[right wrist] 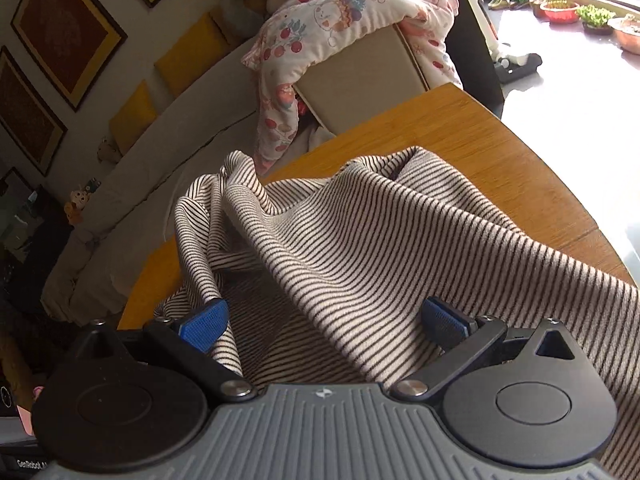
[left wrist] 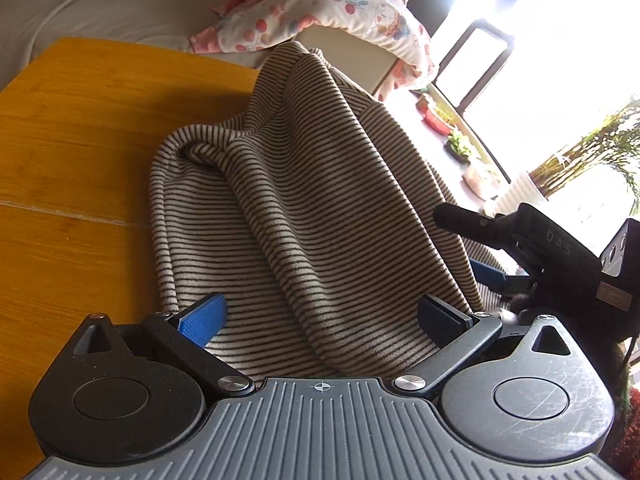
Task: Fold clothes
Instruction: 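Reach both grippers into the sweater and grasp its fabric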
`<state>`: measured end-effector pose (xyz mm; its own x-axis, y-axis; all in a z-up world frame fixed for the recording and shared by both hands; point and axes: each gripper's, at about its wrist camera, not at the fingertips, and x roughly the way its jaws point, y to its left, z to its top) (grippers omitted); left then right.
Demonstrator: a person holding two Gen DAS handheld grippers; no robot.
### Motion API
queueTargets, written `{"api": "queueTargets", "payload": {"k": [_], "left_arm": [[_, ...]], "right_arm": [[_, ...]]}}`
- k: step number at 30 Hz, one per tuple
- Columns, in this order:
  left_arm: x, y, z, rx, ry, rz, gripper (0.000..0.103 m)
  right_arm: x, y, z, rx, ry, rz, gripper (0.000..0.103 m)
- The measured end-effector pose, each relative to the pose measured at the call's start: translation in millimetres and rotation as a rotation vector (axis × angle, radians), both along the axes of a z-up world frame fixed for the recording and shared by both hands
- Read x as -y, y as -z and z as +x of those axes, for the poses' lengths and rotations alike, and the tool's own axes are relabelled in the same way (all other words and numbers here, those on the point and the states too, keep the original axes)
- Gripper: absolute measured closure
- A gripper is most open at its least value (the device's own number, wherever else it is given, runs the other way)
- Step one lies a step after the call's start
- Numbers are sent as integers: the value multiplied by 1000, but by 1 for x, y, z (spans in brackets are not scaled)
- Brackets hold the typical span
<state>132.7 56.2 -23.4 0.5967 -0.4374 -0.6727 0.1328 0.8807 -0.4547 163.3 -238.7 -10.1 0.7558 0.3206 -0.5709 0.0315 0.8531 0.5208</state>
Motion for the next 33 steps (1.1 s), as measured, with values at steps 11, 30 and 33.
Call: {"api": "queueTargets", "payload": {"k": [11, 30, 33], "left_arm": [[-5, 3, -36, 66, 108, 51, 0], [-30, -8, -58, 1, 175, -149, 0], [-22, 3, -43, -19, 147, -170, 1]], "right_arm": [[-8, 2, -52, 11, -36, 103, 0], [-9, -32, -120, 159, -165, 109, 0], [2, -37, -105, 213, -86, 34, 0]]}}
